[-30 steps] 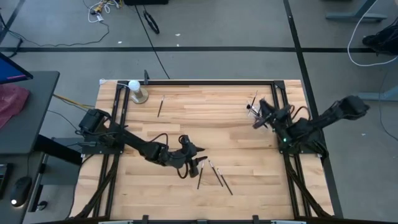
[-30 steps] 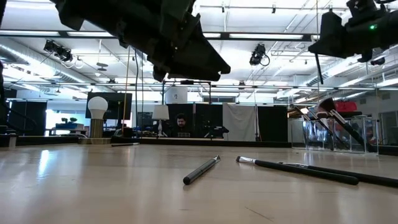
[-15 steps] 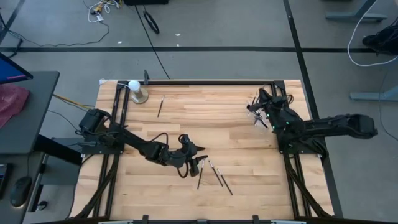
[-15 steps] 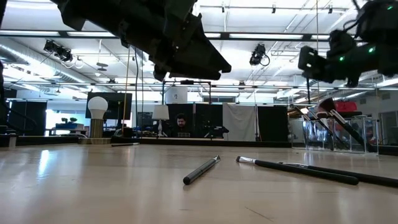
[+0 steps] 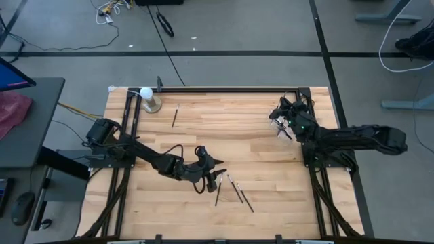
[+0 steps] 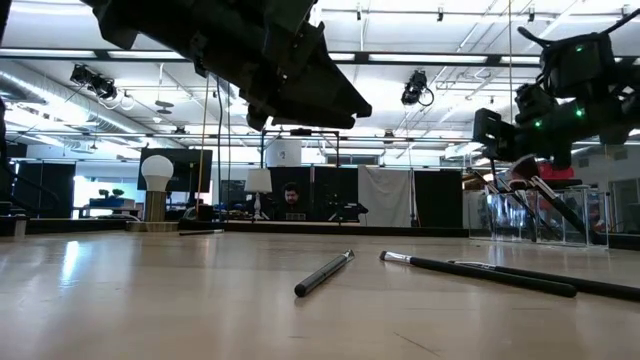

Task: Sort items
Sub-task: Put the silver liner brush into the transparent organizer, then adjust the transparent organizer

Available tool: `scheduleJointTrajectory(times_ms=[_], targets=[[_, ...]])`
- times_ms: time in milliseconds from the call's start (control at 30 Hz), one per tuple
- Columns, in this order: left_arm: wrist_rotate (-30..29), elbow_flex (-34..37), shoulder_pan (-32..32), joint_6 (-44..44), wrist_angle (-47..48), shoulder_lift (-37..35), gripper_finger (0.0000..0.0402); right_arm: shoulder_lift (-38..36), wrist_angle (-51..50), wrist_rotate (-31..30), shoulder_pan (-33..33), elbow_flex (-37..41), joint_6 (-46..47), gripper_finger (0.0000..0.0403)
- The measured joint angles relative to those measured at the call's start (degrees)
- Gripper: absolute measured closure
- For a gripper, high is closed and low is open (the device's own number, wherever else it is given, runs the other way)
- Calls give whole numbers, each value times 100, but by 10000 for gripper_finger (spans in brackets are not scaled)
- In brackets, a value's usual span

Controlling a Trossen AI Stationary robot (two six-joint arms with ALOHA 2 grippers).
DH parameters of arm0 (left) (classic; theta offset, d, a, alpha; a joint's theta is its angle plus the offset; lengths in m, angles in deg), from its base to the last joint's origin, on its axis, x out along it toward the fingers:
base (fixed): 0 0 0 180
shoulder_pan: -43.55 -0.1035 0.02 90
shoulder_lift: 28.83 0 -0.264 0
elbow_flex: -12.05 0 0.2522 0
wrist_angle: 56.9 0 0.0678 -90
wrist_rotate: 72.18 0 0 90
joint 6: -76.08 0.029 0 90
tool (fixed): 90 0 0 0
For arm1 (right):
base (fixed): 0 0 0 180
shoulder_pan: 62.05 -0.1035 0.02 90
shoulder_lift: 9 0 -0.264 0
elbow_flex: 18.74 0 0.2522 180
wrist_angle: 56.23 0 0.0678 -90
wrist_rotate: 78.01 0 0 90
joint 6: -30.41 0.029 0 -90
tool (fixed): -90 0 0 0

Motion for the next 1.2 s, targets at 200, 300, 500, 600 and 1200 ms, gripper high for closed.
scheduleJointTrajectory(times_ms=[200,300,500,600,1200], targets=[[0,0,0,6,0,0,241,481,340,-2,120,0,317,392],[0,0,0,4,0,0,241,800,639,-1,121,0,317,392],[0,0,0,4,0,0,241,1410,1048,120,118,-2,452,392],[0,0,0,7,0,0,241,1652,1060,142,118,-2,575,390],[2,0,20,-9,0,0,241,1532,1058,585,-6,-4,-136,248]])
